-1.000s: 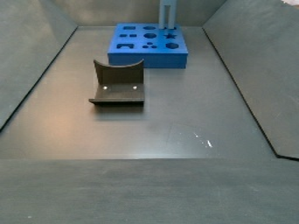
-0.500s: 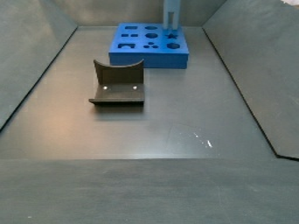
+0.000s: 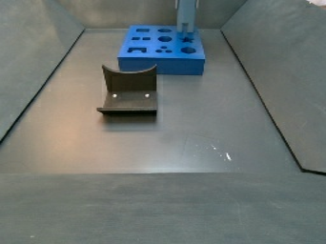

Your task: Insert the square-circle object.

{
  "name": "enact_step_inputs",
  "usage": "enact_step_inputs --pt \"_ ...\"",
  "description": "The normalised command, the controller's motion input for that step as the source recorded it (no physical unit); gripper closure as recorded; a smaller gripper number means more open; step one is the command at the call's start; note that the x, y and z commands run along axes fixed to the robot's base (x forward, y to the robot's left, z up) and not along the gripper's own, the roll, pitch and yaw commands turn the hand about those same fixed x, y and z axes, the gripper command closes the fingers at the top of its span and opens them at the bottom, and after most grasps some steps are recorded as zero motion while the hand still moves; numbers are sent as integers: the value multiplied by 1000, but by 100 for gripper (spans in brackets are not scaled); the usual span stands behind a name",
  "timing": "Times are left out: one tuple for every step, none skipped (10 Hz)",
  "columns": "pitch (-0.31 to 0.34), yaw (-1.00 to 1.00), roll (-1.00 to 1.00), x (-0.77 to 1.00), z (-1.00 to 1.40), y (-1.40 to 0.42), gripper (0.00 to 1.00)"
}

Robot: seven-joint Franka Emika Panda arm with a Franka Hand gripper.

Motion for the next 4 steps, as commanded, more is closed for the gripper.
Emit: enact_step_inputs --pt "-43 0 44 14 -534 0 100" --pt "-39 -14 -74 0 -263 11 100" --pt "0 -14 -43 11 0 26 100" --pt "0 0 0 0 0 0 100"
